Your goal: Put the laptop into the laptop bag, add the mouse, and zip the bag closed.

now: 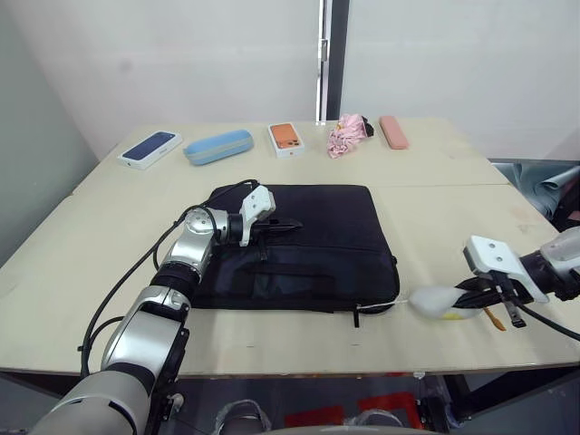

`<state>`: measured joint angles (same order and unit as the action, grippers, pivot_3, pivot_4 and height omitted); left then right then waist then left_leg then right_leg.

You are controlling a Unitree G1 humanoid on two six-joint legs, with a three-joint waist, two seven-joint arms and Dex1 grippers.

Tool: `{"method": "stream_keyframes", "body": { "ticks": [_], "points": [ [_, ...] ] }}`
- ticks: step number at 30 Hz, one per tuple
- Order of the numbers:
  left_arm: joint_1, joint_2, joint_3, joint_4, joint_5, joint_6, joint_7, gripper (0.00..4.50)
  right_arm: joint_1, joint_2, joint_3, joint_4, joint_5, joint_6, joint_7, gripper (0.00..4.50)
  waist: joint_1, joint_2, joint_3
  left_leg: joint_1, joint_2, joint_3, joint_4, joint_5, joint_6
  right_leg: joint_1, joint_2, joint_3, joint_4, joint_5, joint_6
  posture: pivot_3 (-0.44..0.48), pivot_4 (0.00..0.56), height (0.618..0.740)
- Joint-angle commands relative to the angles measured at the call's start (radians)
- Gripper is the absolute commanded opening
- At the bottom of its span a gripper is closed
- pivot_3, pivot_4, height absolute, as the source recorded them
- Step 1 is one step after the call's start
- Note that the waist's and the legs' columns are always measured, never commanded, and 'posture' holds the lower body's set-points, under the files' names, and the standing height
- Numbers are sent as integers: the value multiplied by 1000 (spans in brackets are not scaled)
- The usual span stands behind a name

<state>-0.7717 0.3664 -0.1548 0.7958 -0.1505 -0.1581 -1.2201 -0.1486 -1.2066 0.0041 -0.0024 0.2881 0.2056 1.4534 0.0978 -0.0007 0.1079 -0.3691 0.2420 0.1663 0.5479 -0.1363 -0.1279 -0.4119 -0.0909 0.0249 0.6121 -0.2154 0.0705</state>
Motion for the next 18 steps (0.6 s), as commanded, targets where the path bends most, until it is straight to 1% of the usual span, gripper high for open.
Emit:
{"method": "stream_keyframes", "body": {
  "ticks": [1,4,11,14,18],
  "points": [
    [80,20,-47,101,79,32,-2,0,-9,-50,-51,66,-28,-58,26,28,-1,0,0,0,0,0,0,0,0,0,0,0,0,0,0,0,150,740],
    [85,26,-48,100,80,27,-6,0,-15,-72,-59,116,-38,-83,35,28,-1,0,0,0,0,1,-1,0,0,-1,0,0,0,0,0,0,150,740],
    [81,30,-61,106,102,-6,-4,0,-144,-48,-14,254,-126,-188,-1,28,-5,0,0,0,0,4,-1,0,0,-2,0,1,0,0,1,0,150,740],
    [81,32,-62,107,100,-10,-10,0,-222,-16,6,325,-174,-250,-48,28,-6,0,0,0,0,4,-1,-1,1,-3,0,1,-1,0,0,0,150,740],
    [83,30,-63,105,98,-13,-13,0,-335,80,53,434,-255,-320,-147,28,-8,0,0,0,0,6,-2,-1,1,-5,-1,2,0,1,-2,0,150,740]
  ]
}}
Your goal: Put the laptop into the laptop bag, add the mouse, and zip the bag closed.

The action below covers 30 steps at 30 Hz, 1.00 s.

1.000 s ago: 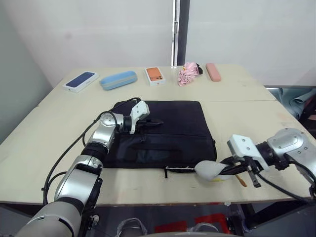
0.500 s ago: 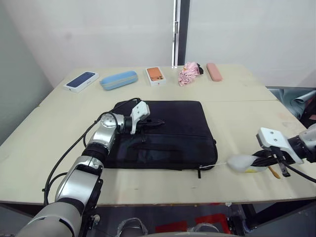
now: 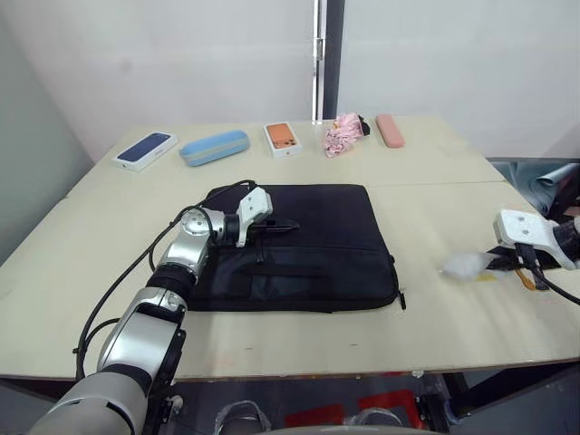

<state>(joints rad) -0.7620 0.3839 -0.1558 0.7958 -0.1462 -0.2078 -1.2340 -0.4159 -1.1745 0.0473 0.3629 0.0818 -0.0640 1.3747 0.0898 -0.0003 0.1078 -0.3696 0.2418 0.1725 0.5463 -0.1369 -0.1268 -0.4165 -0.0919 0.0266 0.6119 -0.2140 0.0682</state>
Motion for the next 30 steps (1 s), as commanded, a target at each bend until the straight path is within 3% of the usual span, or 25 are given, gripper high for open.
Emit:
{"method": "stream_keyframes", "body": {
  "ticks": [1,9,18,24,30],
  "points": [
    [75,12,-62,104,94,31,4,0,-86,67,18,90,-62,-66,-83,28,0,0,0,0,1,0,0,0,0,0,0,0,0,2,-3,0,150,740],
    [100,14,-62,68,86,32,-2,0,-278,237,62,306,-160,-191,-261,28,-7,0,0,0,0,2,-1,0,1,-1,-1,0,0,6,-10,0,150,740],
    [122,13,-68,24,85,55,-5,0,-398,333,97,497,-231,-297,-359,28,-8,1,0,-1,0,2,-1,-2,1,-2,-1,-1,-1,6,-11,0,150,740],
    [137,21,-66,-7,80,72,-6,0,-382,357,81,508,-184,-271,-290,28,-11,1,0,-2,0,3,-1,-3,2,-2,-1,-1,-2,6,-11,0,150,740],
    [143,29,-61,-31,73,93,-9,0,-289,347,75,350,-79,-56,-105,28,-10,1,0,-3,1,3,-2,-4,1,-2,0,-1,-3,6,-10,0,150,740]
  ]
}}
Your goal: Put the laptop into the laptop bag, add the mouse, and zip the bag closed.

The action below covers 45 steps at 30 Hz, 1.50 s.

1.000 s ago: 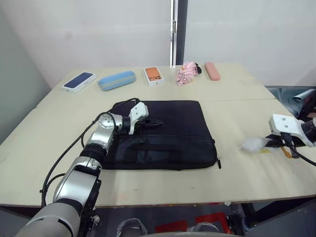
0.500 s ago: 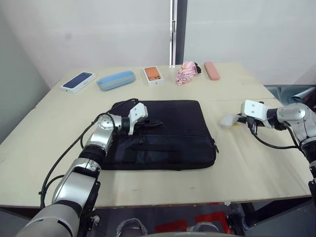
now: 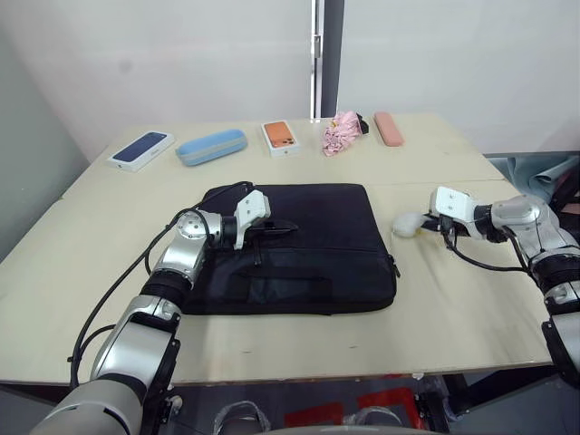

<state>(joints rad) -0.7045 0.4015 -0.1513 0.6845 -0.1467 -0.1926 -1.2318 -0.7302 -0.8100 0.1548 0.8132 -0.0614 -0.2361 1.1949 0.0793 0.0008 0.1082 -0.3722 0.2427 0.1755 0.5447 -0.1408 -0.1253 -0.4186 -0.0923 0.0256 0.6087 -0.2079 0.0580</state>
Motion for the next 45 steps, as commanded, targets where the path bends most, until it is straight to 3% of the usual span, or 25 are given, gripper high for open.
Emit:
{"method": "stream_keyframes", "body": {
  "ticks": [1,7,15,20,25,27,31,40,45],
  "points": [
    [85,12,-65,77,73,82,-12,0,41,-23,-36,-133,78,162,90,28,1,0,0,0,0,0,0,0,0,0,0,0,0,0,0,0,150,740],
    [79,12,-65,77,75,86,-12,0,108,-49,-63,-239,118,271,106,28,3,0,0,0,1,0,-1,-1,0,0,0,0,-1,0,0,0,150,740],
    [87,17,-58,50,62,97,-17,0,126,-77,-101,-326,180,319,144,2910,4,0,0,1,1,1,-2,-1,0,0,0,0,-2,-1,1,0,150,740],
    [112,33,-24,-102,-2,191,-23,0,123,-118,-128,-407,233,388,199,4483,2,1,3,0,1,2,-4,-1,-1,-1,1,0,-4,-1,1,0,150,740],
    [166,82,31,-340,-89,346,-6,0,88,-162,-146,-469,288,504,250,4483,-1,3,4,-11,3,2,-5,-1,1,-10,4,-1,-6,0,0,0,150,740],
    [190,109,59,-434,-134,419,3,0,64,-171,-149,-484,304,544,257,4483,-8,4,6,-16,4,2,-4,2,9,-16,5,-1,-6,0,0,0,150,740],
    [225,163,126,-577,-224,561,36,1185,16,-170,-140,-483,315,568,262,4500,-13,2,9,-24,6,2,-2,0,11,-22,6,-2,-5,-1,-2,0,150,740],
    [347,384,369,-780,-388,767,81,4470,-61,-131,-125,-476,335,608,275,4500,-9,-4,29,-28,7,0,9,-1,11,-27,6,-2,3,-2,-3,0,150,740],
    [453,563,555,-796,-433,834,43,4470,-50,-146,-142,-561,393,716,297,4500,-3,-6,34,-29,7,-1,13,-1,12,-27,6,-2,7,-1,-4,0,150,740]
  ]
}}
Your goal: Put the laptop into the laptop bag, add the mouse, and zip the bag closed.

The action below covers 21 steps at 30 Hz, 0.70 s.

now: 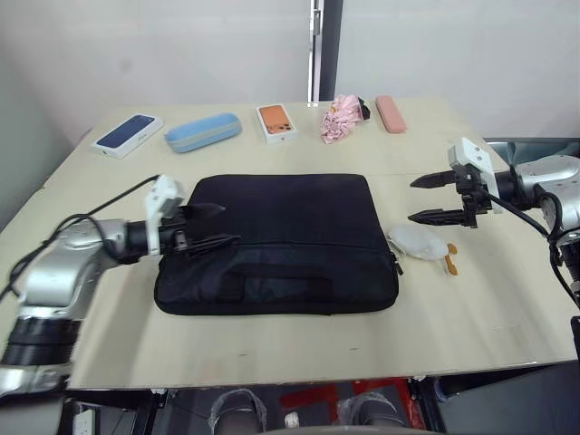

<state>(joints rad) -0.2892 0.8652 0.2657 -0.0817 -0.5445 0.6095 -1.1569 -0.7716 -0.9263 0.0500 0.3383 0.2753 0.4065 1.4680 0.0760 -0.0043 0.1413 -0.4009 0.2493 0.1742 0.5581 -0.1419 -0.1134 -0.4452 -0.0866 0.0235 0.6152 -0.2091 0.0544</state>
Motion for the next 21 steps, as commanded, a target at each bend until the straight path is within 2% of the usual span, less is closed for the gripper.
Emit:
{"method": "stream_keyframes", "body": {
  "ticks": [1,6,12,18,21],
  "points": [
    [57,142,174,-16,-38,42,-51,4470,-3,-34,-44,-113,71,96,22,4500,1,-1,1,0,0,0,0,0,0,0,0,0,0,0,0,0,150,740],
    [142,301,265,71,-9,32,-151,4470,27,-65,-63,-227,123,182,14,4500,11,-1,2,1,0,0,2,0,0,1,0,1,1,0,0,0,150,740],
    [174,448,299,185,23,66,-214,4470,40,-128,-93,-271,158,221,19,4500,23,-3,2,2,0,-2,6,0,0,3,-1,0,5,0,0,0,150,740],
    [143,491,269,306,59,-38,-256,4470,86,-236,-88,-225,116,148,52,4500,22,-3,2,3,0,-2,8,0,0,5,-1,1,6,1,-1,0,150,740],
    [121,495,251,350,72,-76,-266,4470,65,-260,-86,-206,122,157,69,4500,19,-3,2,2,0,-3,11,-1,0,5,-1,1,9,1,-1,0,150,740]
  ]
}}
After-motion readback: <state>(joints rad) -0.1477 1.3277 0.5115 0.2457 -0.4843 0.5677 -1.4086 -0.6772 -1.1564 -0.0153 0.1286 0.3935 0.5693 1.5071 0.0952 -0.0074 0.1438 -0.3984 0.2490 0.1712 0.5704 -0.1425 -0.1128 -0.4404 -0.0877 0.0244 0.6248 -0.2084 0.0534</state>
